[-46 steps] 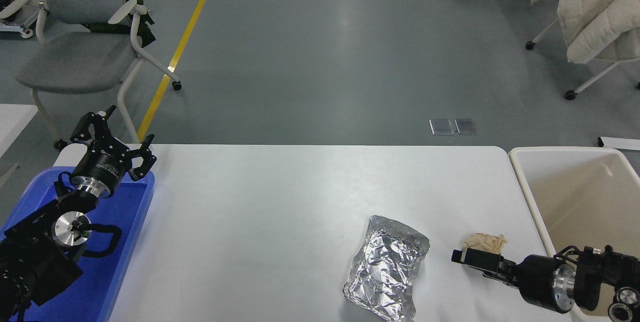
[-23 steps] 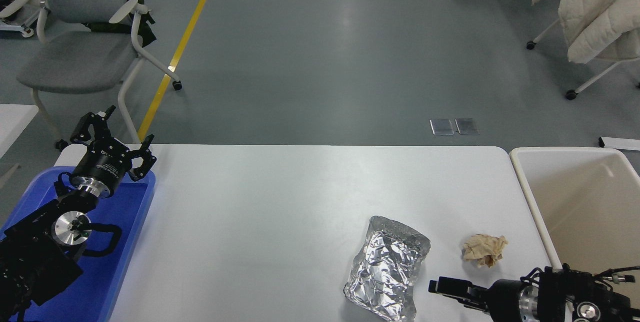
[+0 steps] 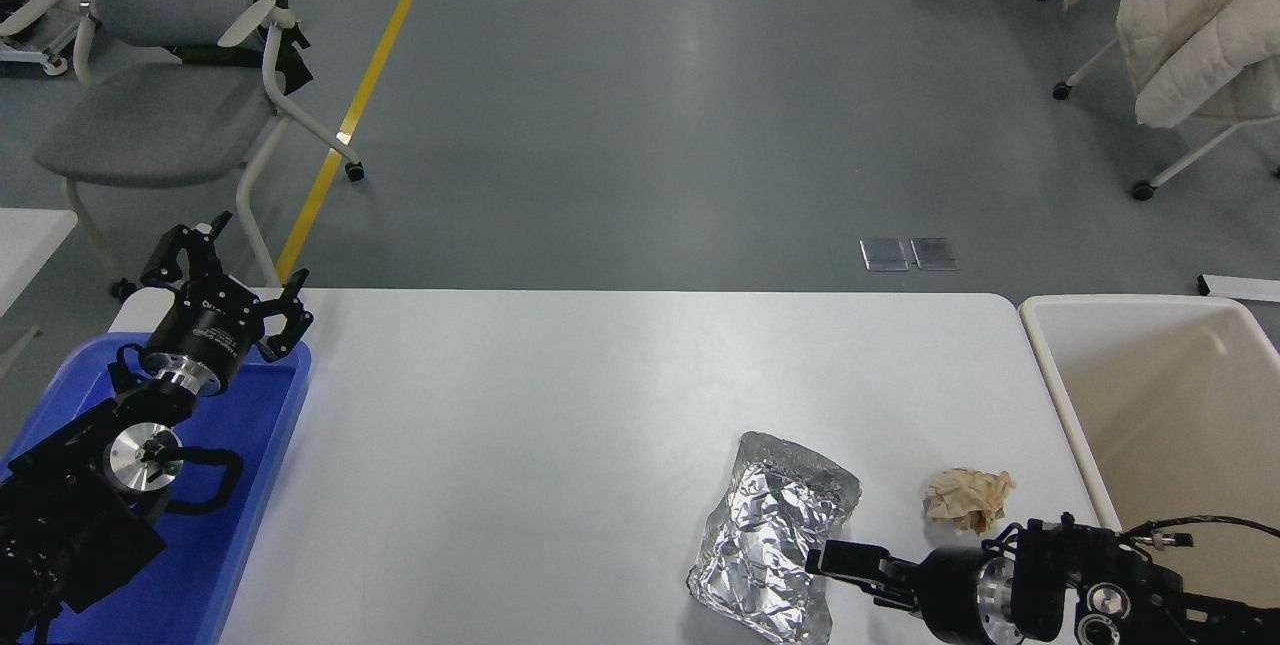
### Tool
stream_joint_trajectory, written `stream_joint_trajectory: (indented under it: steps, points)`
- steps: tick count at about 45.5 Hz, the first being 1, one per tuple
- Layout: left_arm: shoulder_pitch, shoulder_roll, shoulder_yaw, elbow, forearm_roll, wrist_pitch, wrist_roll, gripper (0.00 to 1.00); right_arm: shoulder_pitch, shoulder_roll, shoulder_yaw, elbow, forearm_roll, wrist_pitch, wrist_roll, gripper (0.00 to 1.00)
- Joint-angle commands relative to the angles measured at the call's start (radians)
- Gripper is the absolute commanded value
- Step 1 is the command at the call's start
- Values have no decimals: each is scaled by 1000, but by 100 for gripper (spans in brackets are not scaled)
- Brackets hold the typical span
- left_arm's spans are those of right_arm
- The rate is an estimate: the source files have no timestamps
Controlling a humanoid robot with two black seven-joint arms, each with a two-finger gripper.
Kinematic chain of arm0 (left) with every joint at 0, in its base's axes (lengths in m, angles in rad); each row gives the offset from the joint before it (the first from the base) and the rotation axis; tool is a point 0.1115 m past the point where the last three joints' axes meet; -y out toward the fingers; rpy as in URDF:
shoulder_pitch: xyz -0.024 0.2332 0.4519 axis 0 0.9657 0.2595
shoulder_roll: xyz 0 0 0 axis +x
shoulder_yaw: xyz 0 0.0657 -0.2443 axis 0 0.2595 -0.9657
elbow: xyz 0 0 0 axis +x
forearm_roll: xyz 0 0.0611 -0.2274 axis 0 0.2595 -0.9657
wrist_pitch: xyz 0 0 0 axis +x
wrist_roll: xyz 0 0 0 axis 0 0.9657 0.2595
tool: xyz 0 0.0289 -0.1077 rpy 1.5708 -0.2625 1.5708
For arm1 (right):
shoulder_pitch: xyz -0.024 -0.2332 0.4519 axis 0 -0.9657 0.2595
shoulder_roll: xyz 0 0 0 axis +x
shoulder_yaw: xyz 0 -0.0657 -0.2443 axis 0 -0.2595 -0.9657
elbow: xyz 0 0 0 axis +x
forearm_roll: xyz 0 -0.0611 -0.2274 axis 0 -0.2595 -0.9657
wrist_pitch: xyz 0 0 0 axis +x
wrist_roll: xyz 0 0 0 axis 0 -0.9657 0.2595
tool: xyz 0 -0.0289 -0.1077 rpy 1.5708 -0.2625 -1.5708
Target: Clean the table surface
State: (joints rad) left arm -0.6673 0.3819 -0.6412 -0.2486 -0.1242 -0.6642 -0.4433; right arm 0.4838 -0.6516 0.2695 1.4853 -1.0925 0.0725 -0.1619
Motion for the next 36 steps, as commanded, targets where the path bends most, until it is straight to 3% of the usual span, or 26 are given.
stream_joint_trajectory:
  steps: [1, 19, 27, 31, 36]
  points:
    - [0, 0, 0, 0, 0, 0, 0, 100, 41, 75, -7, -69, 2, 0, -10, 100]
    - [0, 0, 0, 0, 0, 0, 0, 100, 58, 133, -61, -131, -15, 1, -8, 98]
    - [0, 0, 0, 0, 0, 0, 0, 100, 90, 153, -72, -146, -20, 1, -10, 62]
    - [0, 0, 0, 0, 0, 0, 0, 100, 107, 155, -75, -148, -20, 4, -10, 38]
    - [0, 0, 0, 0, 0, 0, 0, 100, 111, 155, -75, -149, -18, 4, -8, 19]
